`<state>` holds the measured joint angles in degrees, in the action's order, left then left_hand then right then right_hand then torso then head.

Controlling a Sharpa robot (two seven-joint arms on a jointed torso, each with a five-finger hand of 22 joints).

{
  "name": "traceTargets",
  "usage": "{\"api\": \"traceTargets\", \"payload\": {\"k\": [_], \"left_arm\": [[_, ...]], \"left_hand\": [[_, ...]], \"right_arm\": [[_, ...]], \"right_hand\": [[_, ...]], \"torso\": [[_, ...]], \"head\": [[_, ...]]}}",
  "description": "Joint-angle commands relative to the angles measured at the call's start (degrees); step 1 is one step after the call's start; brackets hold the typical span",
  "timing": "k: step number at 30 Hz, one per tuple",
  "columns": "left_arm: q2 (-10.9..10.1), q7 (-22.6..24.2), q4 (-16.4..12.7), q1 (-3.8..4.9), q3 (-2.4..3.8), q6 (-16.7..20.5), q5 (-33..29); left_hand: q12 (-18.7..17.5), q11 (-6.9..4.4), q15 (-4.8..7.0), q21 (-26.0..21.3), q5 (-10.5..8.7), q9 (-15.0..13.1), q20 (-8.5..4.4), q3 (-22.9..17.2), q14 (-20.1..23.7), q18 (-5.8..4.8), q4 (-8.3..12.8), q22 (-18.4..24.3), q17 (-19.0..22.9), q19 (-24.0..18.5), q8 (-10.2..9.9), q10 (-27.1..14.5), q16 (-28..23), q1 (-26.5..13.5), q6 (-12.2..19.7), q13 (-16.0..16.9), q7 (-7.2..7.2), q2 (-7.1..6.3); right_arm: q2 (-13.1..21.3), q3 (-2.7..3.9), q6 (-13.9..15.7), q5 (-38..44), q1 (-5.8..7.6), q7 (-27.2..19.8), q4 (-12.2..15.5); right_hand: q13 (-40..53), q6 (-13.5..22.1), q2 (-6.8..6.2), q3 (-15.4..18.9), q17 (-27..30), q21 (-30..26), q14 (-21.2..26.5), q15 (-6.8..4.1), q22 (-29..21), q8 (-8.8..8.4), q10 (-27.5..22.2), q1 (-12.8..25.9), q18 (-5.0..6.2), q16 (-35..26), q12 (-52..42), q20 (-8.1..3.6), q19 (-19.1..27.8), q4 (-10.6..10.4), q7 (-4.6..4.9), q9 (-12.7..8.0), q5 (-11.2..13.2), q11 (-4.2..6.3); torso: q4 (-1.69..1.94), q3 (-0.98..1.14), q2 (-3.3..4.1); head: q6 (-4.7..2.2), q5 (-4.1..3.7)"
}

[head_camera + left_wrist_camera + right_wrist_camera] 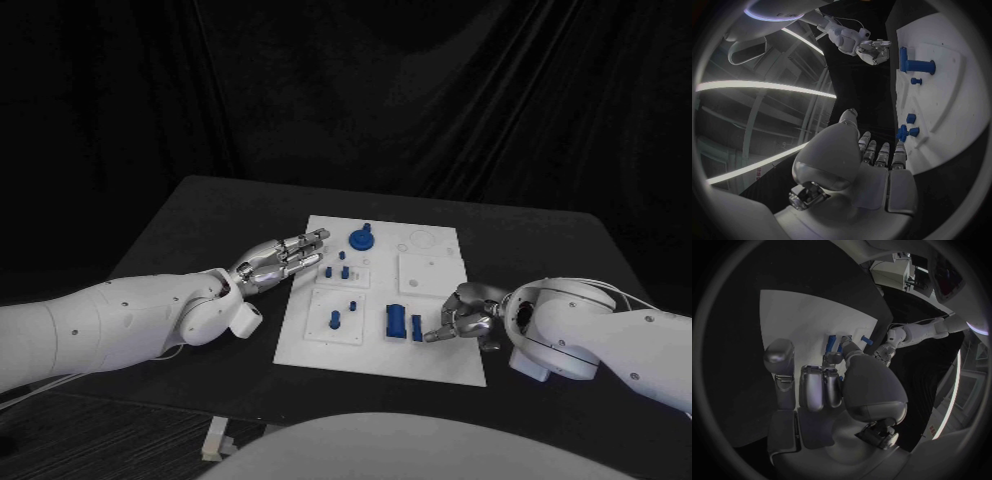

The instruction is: Assemble the parts on the task board

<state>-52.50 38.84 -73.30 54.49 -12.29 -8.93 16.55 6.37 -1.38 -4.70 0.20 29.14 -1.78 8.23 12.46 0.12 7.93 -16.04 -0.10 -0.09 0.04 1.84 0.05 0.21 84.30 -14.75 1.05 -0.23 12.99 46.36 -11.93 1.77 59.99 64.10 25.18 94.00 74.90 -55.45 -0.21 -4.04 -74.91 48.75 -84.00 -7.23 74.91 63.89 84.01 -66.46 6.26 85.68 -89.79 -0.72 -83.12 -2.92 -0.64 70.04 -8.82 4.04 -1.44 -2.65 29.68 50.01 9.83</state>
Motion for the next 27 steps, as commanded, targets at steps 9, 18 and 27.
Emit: {"api": "traceTargets", "payload": {"k": [9, 18, 27], "left_arm": [[0.0, 6.8, -0.1, -0.05, 0.06, -1.1, -0.1], [0.1, 6.9, -0.1, -0.05, 0.06, -1.1, -0.1], [0.2, 6.9, 0.0, -0.05, 0.06, -1.2, -0.1]], "left_hand": [[0.0, 0.76, -0.93, -0.2, 0.33, 0.0, 0.91, -0.6, -0.1, -0.39, 0.1, 0.1, 0.1, 0.0, 0.0, 0.0, -0.2, 0.6, 0.1, 0.0, -0.47, 0.41], [0.2, 0.98, -0.86, -0.2, 0.42, 0.0, 0.9, -0.7, -0.1, -0.36, 0.2, 0.1, 0.1, 0.0, 0.0, 0.0, -0.2, 0.7, 0.1, 0.0, -0.53, 0.45], [0.2, 1.05, -0.83, -0.2, 0.46, 0.0, 0.89, -0.7, -0.1, -0.35, 0.2, 0.1, 0.1, 0.0, 0.0, 0.0, -0.2, 0.7, 0.0, 0.0, -0.56, 0.46]], "right_arm": [[-0.6, 0.03, 3.9, 6.1, -1.38, -1.6, -1.5], [-1.4, 0.03, 4.5, 6.2, -1.98, -1.1, -2.3], [-1.9, 0.03, 4.5, 6.2, -2.19, -0.5, -2.8]], "right_hand": [[15.1, -8.8, 0.02, 1.7, -4.1, -0.6, -4.1, -0.63, 5.8, 8.66, 6.0, -0.3, 0.68, 0.5, -0.2, -0.51, 0.3, -1.2, -0.78, 7.4, 1.7, 0.92], [15.1, -10.3, 0.54, 2.4, -5.1, -1.6, -4.2, -0.81, 5.6, 9.8, 6.0, 0.5, 0.81, 0.8, -0.2, -0.66, 0.5, -2.4, -1.06, 8.6, 3.2, 1.16], [15.1, -10.5, 0.88, 3.0, -5.5, -1.4, -4.3, -0.9, 5.7, 9.97, 6.0, 1.5, 0.77, 1.0, -0.2, -0.75, 0.5, -3.5, -1.18, 9.0, 4.0, 1.27]], "torso": [[0.02, -0.02, 0.05], [0.06, -0.02, 0.05], [0.03, -0.02, 0.04]], "head": [[-0.01, 0.23], [-0.01, 0.11], [-0.01, 0.19]]}}
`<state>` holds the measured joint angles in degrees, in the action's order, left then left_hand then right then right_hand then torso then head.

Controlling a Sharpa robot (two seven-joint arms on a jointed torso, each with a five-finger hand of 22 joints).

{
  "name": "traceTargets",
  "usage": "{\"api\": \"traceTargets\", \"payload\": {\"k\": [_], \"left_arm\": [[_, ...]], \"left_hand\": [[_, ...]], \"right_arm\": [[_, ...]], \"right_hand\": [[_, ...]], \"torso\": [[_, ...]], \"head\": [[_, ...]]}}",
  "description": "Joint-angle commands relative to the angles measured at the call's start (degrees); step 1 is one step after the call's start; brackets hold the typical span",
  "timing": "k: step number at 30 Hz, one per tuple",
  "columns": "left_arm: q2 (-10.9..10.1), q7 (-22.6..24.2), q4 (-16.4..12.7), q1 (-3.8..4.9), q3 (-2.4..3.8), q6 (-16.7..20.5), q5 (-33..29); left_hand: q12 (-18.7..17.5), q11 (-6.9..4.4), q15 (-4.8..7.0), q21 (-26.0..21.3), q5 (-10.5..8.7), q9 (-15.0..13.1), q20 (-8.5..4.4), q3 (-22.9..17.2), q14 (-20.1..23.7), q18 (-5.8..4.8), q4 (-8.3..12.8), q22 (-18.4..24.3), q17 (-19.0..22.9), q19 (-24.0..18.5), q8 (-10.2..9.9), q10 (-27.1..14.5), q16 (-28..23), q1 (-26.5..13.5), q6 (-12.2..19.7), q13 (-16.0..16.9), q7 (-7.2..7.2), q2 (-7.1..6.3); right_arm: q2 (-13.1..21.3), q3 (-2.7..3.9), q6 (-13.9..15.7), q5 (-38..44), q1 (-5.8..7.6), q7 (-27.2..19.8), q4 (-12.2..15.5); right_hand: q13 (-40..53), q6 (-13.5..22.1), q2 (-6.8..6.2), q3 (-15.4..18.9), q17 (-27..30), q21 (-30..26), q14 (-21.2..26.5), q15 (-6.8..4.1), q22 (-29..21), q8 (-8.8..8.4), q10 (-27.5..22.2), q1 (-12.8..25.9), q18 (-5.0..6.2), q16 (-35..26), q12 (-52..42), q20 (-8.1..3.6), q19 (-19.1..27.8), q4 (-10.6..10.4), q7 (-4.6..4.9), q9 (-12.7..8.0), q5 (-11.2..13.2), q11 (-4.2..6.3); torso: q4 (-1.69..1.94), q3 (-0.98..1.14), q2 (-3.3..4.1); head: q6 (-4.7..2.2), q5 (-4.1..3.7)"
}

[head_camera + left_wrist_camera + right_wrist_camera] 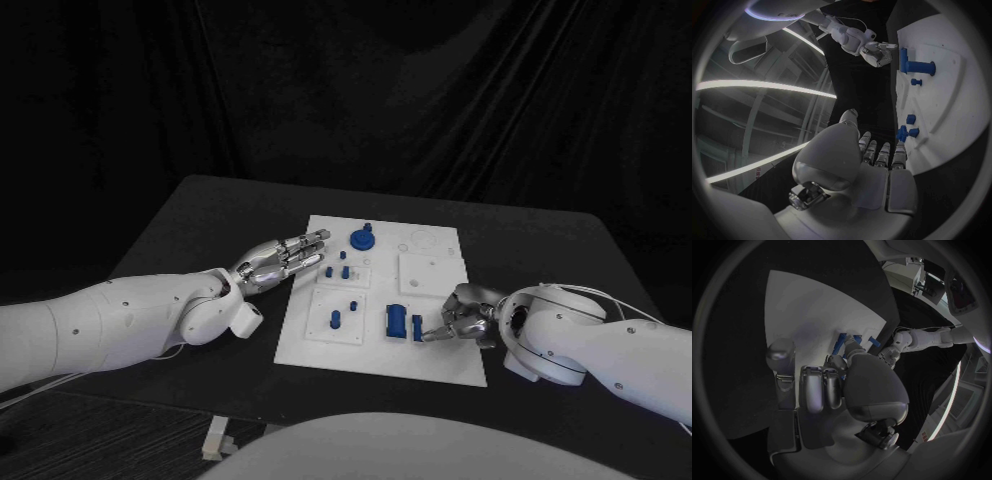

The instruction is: Assemble the parts on the task board

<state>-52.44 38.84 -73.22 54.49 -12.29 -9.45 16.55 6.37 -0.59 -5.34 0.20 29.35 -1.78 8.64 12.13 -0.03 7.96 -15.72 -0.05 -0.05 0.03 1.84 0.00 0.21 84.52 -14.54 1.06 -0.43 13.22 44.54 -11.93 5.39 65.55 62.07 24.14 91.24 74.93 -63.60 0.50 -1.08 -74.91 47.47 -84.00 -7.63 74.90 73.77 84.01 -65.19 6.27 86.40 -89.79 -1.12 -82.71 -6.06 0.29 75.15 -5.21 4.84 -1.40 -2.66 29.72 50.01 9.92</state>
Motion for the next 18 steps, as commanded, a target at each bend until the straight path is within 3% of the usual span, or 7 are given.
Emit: {"api": "traceTargets", "payload": {"k": [1, 18], "left_arm": [[0.2, 6.8, -0.1, -0.05, 0.06, -0.8, -0.1], [0.3, 6.7, 0.0, -0.05, 0.06, -1.2, -0.1]], "left_hand": [[0.2, 0.29, -0.18, -0.2, 0.26, 0.0, 0.47, -0.4, 0.0, -0.37, -0.1, 0.1, 0.0, 0.0, 0.0, 0.1, -0.2, 0.5, -0.1, 0.0, -0.37, 0.24], [0.2, 0.38, -0.19, -0.2, 0.31, 0.0, 0.48, -0.5, 0.0, -0.35, 0.0, 0.1, 0.0, 0.0, 0.0, 0.1, -0.2, 0.6, -0.1, 0.0, -0.42, 0.26]], "right_arm": [[-0.2, 0.02, 0.8, 0.6, -0.16, 0.6, -0.1], [-2.1, 0.02, -0.1, 0.6, -0.49, 1.8, -1.5]], "right_hand": [[15.1, -2.3, 0.1, 0.2, -5.6, -0.1, -4.3, -0.51, 5.7, 0.07, 6.0, 0.3, 0.77, 0.3, -0.2, -0.35, 0.1, -0.5, -2.13, 3.9, 0.5, 0.48], [15.1, -2.0, -0.2, 0.4, -5.4, -0.2, -4.3, -0.53, 5.7, -0.16, 6.0, 0.3, 0.77, 0.2, -0.2, -0.38, 0.1, -0.5, -2.16, 3.8, 0.8, 0.51]], "torso": [[-0.04, -0.01, 0.0], [0.01, -0.01, 0.0]], "head": [[-0.01, 0.13], [-0.01, 0.2]]}}
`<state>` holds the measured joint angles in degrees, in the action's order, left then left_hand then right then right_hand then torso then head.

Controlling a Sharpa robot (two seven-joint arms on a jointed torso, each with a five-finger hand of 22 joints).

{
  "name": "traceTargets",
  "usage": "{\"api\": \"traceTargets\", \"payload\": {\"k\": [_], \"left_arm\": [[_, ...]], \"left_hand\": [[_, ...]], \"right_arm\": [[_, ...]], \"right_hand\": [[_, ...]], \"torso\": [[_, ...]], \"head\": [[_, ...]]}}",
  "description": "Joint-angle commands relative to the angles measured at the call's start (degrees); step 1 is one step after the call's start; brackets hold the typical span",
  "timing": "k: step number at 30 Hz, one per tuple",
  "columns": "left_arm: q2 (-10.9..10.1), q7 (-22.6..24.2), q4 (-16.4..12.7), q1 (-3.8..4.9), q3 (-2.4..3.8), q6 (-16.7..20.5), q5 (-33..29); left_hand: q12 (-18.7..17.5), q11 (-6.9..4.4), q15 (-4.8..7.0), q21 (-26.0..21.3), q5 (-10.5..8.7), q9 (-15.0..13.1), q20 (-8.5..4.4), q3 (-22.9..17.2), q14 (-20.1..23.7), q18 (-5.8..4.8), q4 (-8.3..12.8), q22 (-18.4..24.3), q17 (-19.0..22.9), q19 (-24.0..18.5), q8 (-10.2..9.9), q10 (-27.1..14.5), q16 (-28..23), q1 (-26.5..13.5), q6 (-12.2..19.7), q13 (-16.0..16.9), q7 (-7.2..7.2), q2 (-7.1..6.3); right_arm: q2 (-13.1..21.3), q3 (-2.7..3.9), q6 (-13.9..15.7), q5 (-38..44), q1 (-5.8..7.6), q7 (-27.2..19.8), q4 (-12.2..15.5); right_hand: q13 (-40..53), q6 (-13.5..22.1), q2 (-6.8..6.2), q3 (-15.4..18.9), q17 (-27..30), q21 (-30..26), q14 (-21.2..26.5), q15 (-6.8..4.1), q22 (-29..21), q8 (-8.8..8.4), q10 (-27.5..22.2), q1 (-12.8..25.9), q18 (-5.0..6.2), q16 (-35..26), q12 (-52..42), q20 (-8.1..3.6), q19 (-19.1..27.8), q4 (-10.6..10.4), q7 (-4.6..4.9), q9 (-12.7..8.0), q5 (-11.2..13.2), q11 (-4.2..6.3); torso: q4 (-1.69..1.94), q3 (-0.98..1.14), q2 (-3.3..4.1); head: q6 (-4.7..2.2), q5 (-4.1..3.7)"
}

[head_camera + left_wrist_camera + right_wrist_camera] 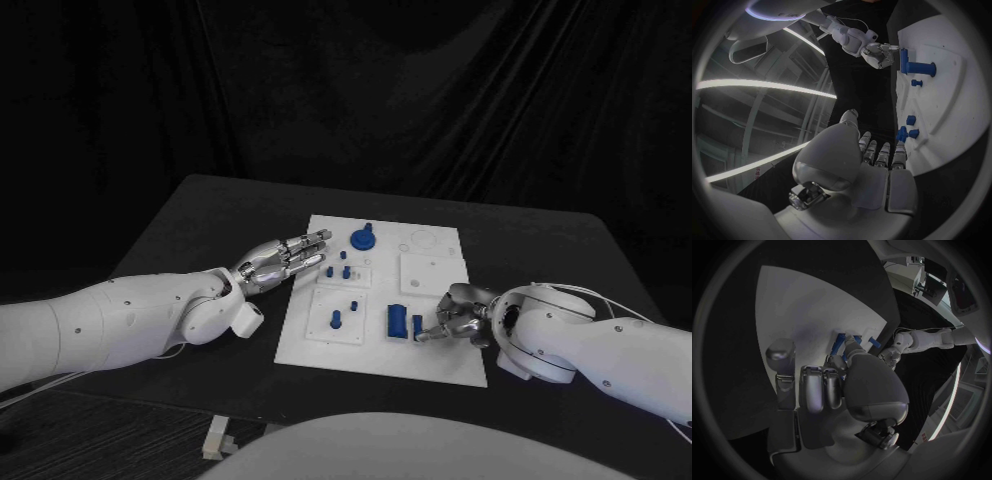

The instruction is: Assemble the parts on the task board

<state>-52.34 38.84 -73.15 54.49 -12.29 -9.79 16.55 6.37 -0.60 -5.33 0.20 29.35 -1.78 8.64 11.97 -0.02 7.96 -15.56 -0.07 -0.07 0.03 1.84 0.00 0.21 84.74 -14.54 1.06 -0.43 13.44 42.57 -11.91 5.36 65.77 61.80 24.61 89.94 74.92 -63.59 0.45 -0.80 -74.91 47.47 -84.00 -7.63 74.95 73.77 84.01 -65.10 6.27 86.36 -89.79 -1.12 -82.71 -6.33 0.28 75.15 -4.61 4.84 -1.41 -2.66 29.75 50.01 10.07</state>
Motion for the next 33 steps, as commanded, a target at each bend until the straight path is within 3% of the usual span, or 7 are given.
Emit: {"api": "traceTargets", "payload": {"k": [1, 12, 16, 21, 24, 30, 33], "left_arm": [[0.2, 6.7, -0.1, -0.05, 0.06, -0.9, -0.1], [0.2, 6.6, 0.1, -0.05, 0.06, -1.0, -0.1], [0.3, 6.5, 0.1, -0.05, 0.06, -1.1, -0.1], [0.4, 6.4, 0.1, -0.06, 0.06, -1.3, -0.1], [0.4, 6.5, 0.1, -0.06, 0.06, -1.3, -0.1], [-0.6, 6.2, -0.9, -0.05, 0.07, -0.8, -0.1], [-1.7, 6.1, -2.1, -0.02, 0.08, 0.0, -0.3]], "left_hand": [[0.2, 0.38, -0.19, -0.2, 0.31, 0.0, 0.48, -0.3, 0.0, -0.36, -0.2, 0.1, 0.1, 0.0, 0.0, 0.1, -0.2, 0.4, -0.1, 0.0, -0.42, 0.04], [0.2, 0.41, -0.2, -0.2, 0.31, 0.0, 0.49, -0.3, 0.0, -0.36, -0.1, 0.1, 0.1, 0.0, 0.0, 0.1, -0.2, 0.4, -0.1, 0.0, -0.43, 0.04], [0.2, 0.48, -0.23, -0.2, 0.31, 0.0, 0.51, -0.4, 0.0, -0.35, -0.1, 0.1, 0.1, 0.0, 0.0, 0.1, -0.2, 0.4, 0.0, 0.0, -0.48, 0.06], [0.2, 0.57, -0.26, -0.2, 0.31, 0.0, 0.54, -0.4, 0.0, -0.35, -0.1, 0.1, 0.1, 0.0, 0.0, 0.1, -0.2, 0.5, 0.0, 0.0, -0.5, 0.08], [0.2, 0.57, -0.26, -0.2, 0.31, 0.0, 0.54, -0.4, 0.0, -0.35, -0.1, 0.1, 0.1, 0.0, 0.0, 0.1, -0.2, 0.5, 0.0, 0.0, -0.5, 0.08], [0.2, 0.67, -0.24, -0.2, 0.33, 0.0, 0.56, -0.5, 0.0, -0.34, 0.0, 0.1, 0.1, 0.0, 0.0, 0.1, -0.2, 0.5, -0.1, 0.0, -0.59, 0.08], [0.4, 0.74, -0.16, -0.2, 0.38, -0.1, 0.56, -0.5, 0.0, -0.27, 0.0, 0.1, 0.1, 0.0, 0.0, 0.1, -0.2, 0.5, -0.2, 0.0, -0.83, -0.01]], "right_arm": [[-0.2, 0.01, -0.1, 0.4, -0.26, 1.4, -0.2], [-0.6, 0.01, 0.0, 0.4, -0.7, 1.8, -1.2], [-0.6, 0.01, -0.2, 0.4, -0.74, 1.9, -1.3], [-0.5, 0.01, -0.5, 0.4, -0.79, 1.8, -1.1], [-0.2, 0.01, 0.1, 0.4, -0.8, 1.3, -0.8], [2.4, 0.02, 5.9, 0.4, -0.38, -1.7, 1.5], [4.6, 0.02, 10.6, -0.2, 1.12, -5.2, 3.4]], "right_hand": [[15.1, -2.0, -0.16, 0.2, -5.4, -0.1, -4.3, -0.54, 5.7, -0.2, 6.0, 0.2, 0.77, 0.2, -0.2, -0.38, 0.1, -0.2, -2.15, 3.8, 0.2, 0.51], [15.1, -1.7, 1.13, -0.6, -5.3, -0.2, -4.2, -0.63, 5.6, -0.46, 6.0, -2.0, 0.78, 0.2, -0.2, -0.48, 0.0, 0.7, -2.23, 4.1, -1.6, 0.6], [15.1, -1.9, 1.83, -0.7, -5.4, -0.3, -4.3, -0.62, 5.7, -0.47, 6.0, -2.4, 0.77, 0.2, -0.2, -0.49, 0.0, 0.7, -2.2, 4.3, 0.1, 0.58], [15.1, -1.8, 1.72, -0.2, -5.6, -0.2, -4.3, -0.6, 5.7, -0.6, 6.0, -2.2, 0.75, 0.3, -0.2, -0.48, 0.0, 0.6, -2.17, 4.3, 1.5, 0.56], [15.1, -1.5, 0.85, 0.9, -5.5, -0.3, -4.3, -0.59, 5.7, -0.93, 6.0, -1.4, 0.76, 0.3, -0.2, -0.47, 0.0, 0.1, -2.15, 4.3, 1.6, 0.54], [15.1, 0.6, -1.16, 3.0, -5.0, -0.6, -4.2, -0.64, 5.6, -2.76, 6.0, 0.7, 0.81, 0.1, -0.2, -0.53, 0.1, -1.6, -2.22, 3.3, 1.8, 0.61], [15.1, 5.3, -1.91, 4.3, -3.9, -1.6, -3.9, -0.65, 5.4, -6.98, 6.0, 1.4, 0.94, -0.4, -0.2, -0.54, 0.4, -3.1, -2.25, 0.7, 1.8, 0.63]], "torso": [[0.01, 0.0, -0.01], [0.01, 0.0, 0.02], [0.0, 0.0, 0.01], [-0.01, 0.0, -0.02], [-0.04, 0.0, -0.03], [-0.02, 0.0, 0.01], [0.02, 0.02, 0.02]], "head": [[-0.01, 0.07], [-0.01, 0.08], [-0.01, 0.04], [-0.01, 0.06], [-0.01, 0.23], [-0.01, 0.16], [-0.01, -0.4]]}}
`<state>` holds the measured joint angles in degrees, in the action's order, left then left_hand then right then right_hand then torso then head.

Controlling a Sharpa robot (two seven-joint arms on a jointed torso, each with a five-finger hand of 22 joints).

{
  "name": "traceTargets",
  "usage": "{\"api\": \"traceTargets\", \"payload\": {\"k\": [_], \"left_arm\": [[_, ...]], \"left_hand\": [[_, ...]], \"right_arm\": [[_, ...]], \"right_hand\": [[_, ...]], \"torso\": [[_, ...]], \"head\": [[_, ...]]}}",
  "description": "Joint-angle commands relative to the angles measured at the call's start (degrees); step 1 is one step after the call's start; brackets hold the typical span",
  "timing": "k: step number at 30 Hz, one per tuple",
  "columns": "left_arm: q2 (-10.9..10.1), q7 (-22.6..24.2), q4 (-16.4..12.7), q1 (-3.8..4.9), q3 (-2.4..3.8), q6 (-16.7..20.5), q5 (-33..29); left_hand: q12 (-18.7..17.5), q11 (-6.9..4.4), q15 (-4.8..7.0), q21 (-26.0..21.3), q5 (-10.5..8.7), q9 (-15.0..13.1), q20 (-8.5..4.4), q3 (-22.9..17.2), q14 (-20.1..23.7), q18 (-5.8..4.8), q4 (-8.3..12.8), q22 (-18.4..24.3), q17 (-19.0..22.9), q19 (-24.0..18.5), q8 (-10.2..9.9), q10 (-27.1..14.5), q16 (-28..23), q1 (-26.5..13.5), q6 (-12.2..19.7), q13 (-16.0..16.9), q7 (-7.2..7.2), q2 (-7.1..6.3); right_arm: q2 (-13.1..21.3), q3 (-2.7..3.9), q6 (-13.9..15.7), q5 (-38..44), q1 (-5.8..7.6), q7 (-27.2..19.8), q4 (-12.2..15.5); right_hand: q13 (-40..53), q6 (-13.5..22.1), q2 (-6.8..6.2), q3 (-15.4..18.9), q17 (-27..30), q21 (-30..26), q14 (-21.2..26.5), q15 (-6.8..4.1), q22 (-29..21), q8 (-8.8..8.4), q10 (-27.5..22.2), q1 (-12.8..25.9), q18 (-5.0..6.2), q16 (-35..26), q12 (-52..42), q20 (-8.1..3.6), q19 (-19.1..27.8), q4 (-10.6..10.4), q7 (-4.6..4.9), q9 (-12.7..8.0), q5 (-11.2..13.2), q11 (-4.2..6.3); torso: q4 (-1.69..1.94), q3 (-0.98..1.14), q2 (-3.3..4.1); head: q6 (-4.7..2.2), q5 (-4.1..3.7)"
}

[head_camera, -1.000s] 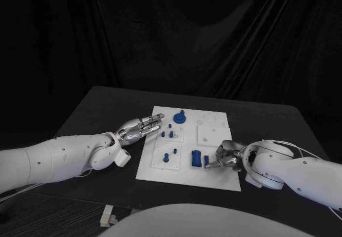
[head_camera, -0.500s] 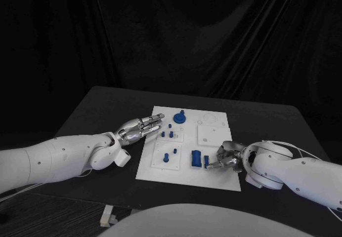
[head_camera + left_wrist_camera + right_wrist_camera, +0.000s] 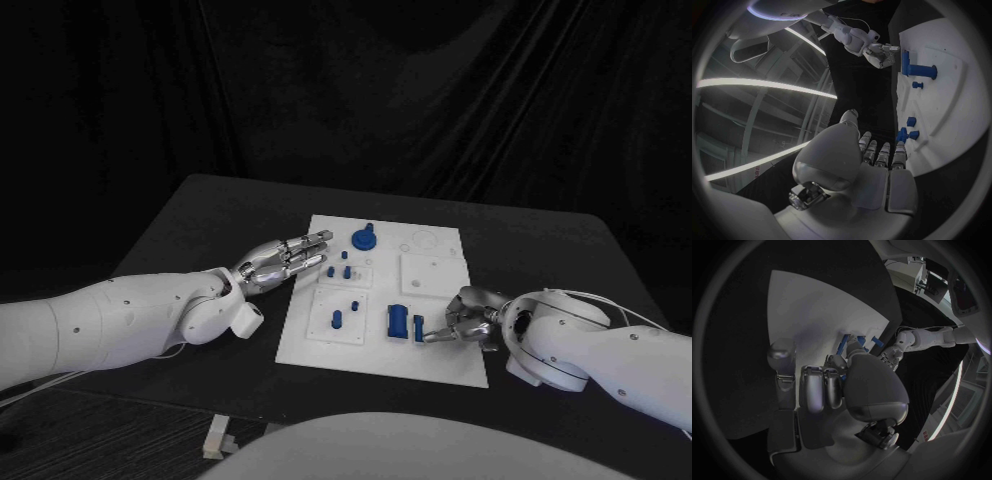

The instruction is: Assemble the parts on the task board

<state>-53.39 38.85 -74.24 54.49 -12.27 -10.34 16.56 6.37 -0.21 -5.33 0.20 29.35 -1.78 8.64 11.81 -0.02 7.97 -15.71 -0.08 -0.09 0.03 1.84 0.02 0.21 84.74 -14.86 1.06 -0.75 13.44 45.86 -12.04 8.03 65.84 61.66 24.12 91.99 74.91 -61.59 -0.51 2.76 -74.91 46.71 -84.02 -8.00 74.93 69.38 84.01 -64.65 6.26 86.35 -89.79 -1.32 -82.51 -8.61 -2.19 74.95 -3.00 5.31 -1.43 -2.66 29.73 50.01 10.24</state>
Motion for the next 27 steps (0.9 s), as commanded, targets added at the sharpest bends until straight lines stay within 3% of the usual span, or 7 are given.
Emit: {"api": "traceTargets", "payload": {"k": [1, 7, 15, 19, 21, 23, 27], "left_arm": [[-1.0, 6.1, -1.6, 0.01, 0.07, 0.9, -0.8], [-3.7, 6.1, -6.6, 2.75, 0.11, 4.0, -5.2], [-6.0, 7.3, -11.7, 10.42, 0.12, 8.6, -6.7], [-5.3, 8.2, -12.3, 12.31, 0.11, 9.9, -6.9], [-4.8, 8.4, -12.2, 12.68, 0.11, 10.0, -7.0], [-4.2, 8.6, -12.1, 13.02, 0.1, 10.1, -7.3], [-3.3, 9.3, -12.0, 13.27, 0.09, 10.6, -7.6]], "left_hand": [[0.4, 0.36, -0.16, -0.2, 0.38, -0.1, 0.57, -0.3, 0.0, -0.27, 0.2, 0.1, 0.1, 0.0, 0.0, 0.1, -0.2, 0.5, 0.1, 0.0, -0.52, -0.01], [0.4, -0.23, 0.96, -0.2, 0.57, -0.3, 0.08, 0.2, 0.0, 0.35, -0.2, 0.1, 0.1, 0.0, 0.4, 0.1, -0.2, 0.2, -2.1, 0.0, -0.92, -0.92], [0.0, -2.42, 2.89, -0.2, -4.11, -0.2, -1.33, 2.5, 0.0, 0.93, -1.1, 0.1, 0.1, 0.0, 0.2, 0.0, -0.2, -3.9, -2.2, -0.1, 1.1, -0.71], [-0.1, -3.04, 3.44, -0.2, -8.03, -0.2, -1.75, 3.7, 0.0, 1.02, -1.1, 0.1, 0.1, 0.0, 0.1, 0.0, -0.2, -6.1, -1.8, -0.1, 1.61, -0.62], [-0.2, -3.24, 3.63, -0.2, -9.02, -0.1, -1.86, 4.0, 0.0, 1.11, -1.1, 0.1, 0.1, 0.0, 0.1, 0.0, -0.2, -6.8, -1.5, -0.1, 1.81, -0.52], [-0.3, -3.37, 4.0, -0.2, -11.73, -0.1, -2.0, 4.5, 0.0, 1.28, -1.1, 0.1, 0.1, 0.0, 0.0, 0.0, -0.2, -8.0, -1.0, -0.1, 1.97, -0.44], [-2.3, -2.32, 4.37, -0.2, -12.53, 0.5, -1.97, 4.7, 0.0, 1.69, -1.0, 0.1, 0.1, 0.0, -0.6, -0.2, -0.2, -8.6, 5.4, -0.4, 3.08, -0.12]], "right_arm": [[2.0, 0.14, 9.7, -1.0, 1.97, -6.8, 1.8], [6.5, 0.14, 23.4, -14.2, 7.36, -28.3, 4.8], [9.1, 0.13, 30.3, -31.0, 10.85, -47.3, 5.3], [8.5, 0.13, 24.9, -38.7, 10.27, -53.8, 4.2], [8.4, 0.13, 23.0, -40.9, 9.66, -56.5, 3.7], [8.1, 0.12, 20.5, -42.8, 8.73, -59.9, 3.1], [7.9, 0.12, 17.9, -44.5, 7.21, -63.2, 2.3]], "right_hand": [[15.1, 5.6, -1.04, 1.1, -3.1, -1.6, -3.7, -0.25, 5.2, -5.18, 6.0, 1.0, 1.06, -0.8, -0.2, -0.32, 0.4, -1.5, 0.25, -0.8, 0.1, 0.13], [13.5, 11.3, 3.39, 1.2, 14.9, -18.4, 0.0, 0.84, 0.2, -25.68, 4.7, 0.1, 3.07, -11.2, 1.1, 0.93, 4.9, -8.3, 1.55, -18.4, -13.5, -1.11], [-5.8, 10.4, 5.52, 6.4, 45.9, -33.2, 9.4, 3.55, -7.7, -32.73, -9.6, 3.6, 3.91, -37.1, 19.2, 3.38, 10.0, -7.9, 3.92, -28.3, -17.0, -3.5], [-37.3, 19.9, 6.15, 10.4, 58.2, -44.0, 34.4, 16.16, -22.0, -46.71, -43.5, 3.6, 0.13, -62.5, 59.3, 11.49, 33.3, -8.1, 13.85, -41.3, -12.3, -14.87], [-45.3, 28.0, 5.97, 11.3, 63.3, -42.3, 48.9, 20.98, -30.3, -53.64, -54.4, 2.2, -2.37, -71.0, 69.1, 14.42, 52.2, -8.1, 10.1, -46.9, -9.7, -19.21], [-49.0, 29.9, 5.76, 11.7, 65.2, -44.3, 55.0, 20.35, -52.3, -55.86, -59.1, 1.9, -2.04, -73.6, 72.3, 14.85, 71.6, -8.0, 10.03, -49.9, -8.9, -13.69], [-64.3, 47.4, 3.22, 9.7, 73.4, -46.4, 80.8, 10.65, -71.8, -66.22, -77.5, 4.0, 0.73, -84.2, 82.0, 10.73, 82.2, -8.1, -3.64, -66.3, -5.8, -4.39]], "torso": [[0.05, 0.02, 0.02], [0.02, 0.04, -0.17], [-0.56, 0.35, -0.82], [-0.85, 0.48, -0.87], [-1.04, 0.54, -0.93], [-1.27, 0.7, -1.05], [-1.08, 0.88, -1.1]], "head": [[-0.01, -0.73], [-0.01, -1.49], [-0.01, -1.49], [-0.01, -1.57], [-0.01, -1.67], [-0.01, -1.68], [-0.01, -2.12]]}}
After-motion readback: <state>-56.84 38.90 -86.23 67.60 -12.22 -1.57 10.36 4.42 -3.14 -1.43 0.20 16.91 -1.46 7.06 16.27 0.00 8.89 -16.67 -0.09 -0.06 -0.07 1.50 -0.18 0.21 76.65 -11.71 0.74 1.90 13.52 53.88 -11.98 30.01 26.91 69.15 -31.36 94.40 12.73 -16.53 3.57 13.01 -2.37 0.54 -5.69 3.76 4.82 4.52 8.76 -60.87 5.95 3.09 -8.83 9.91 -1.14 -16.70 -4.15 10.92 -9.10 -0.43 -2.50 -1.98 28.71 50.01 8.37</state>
